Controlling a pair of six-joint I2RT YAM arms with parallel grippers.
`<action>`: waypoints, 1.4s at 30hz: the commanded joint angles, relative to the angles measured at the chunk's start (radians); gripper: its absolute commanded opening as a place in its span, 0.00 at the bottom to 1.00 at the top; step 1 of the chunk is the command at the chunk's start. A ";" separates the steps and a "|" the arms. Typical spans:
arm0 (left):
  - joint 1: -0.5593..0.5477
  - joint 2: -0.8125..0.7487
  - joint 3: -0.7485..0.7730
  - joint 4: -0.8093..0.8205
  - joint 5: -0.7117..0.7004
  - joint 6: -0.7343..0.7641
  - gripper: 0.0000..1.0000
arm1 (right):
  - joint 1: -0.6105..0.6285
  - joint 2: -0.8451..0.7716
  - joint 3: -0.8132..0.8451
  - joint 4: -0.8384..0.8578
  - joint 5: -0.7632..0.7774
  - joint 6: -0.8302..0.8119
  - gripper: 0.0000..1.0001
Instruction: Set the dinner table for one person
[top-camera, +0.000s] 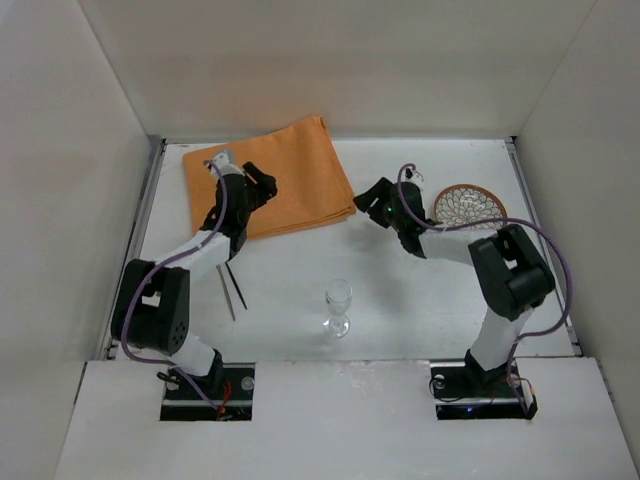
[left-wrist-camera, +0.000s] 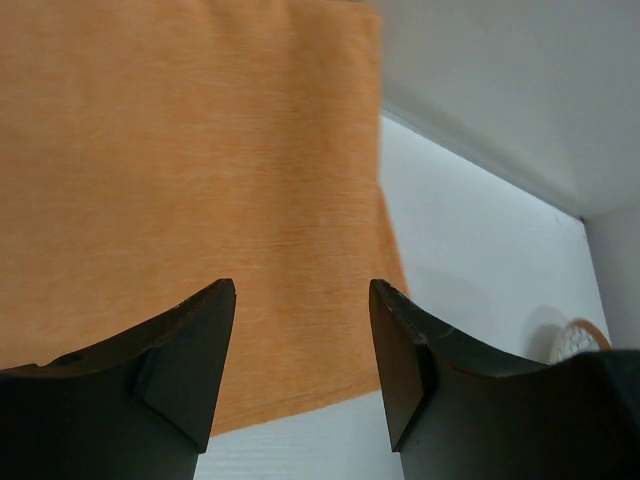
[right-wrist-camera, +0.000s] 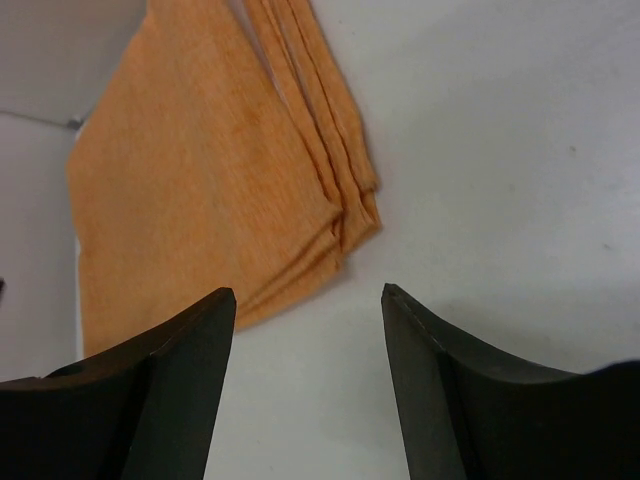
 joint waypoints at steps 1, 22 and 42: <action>0.081 -0.078 -0.120 0.015 -0.146 -0.144 0.54 | -0.005 0.108 0.151 -0.036 -0.066 0.091 0.64; 0.480 0.082 -0.125 -0.186 -0.258 -0.389 0.52 | 0.008 0.336 0.523 -0.499 0.055 0.033 0.63; 0.410 0.325 0.098 -0.249 -0.172 -0.347 0.50 | -0.092 0.242 0.215 0.046 -0.131 0.297 0.05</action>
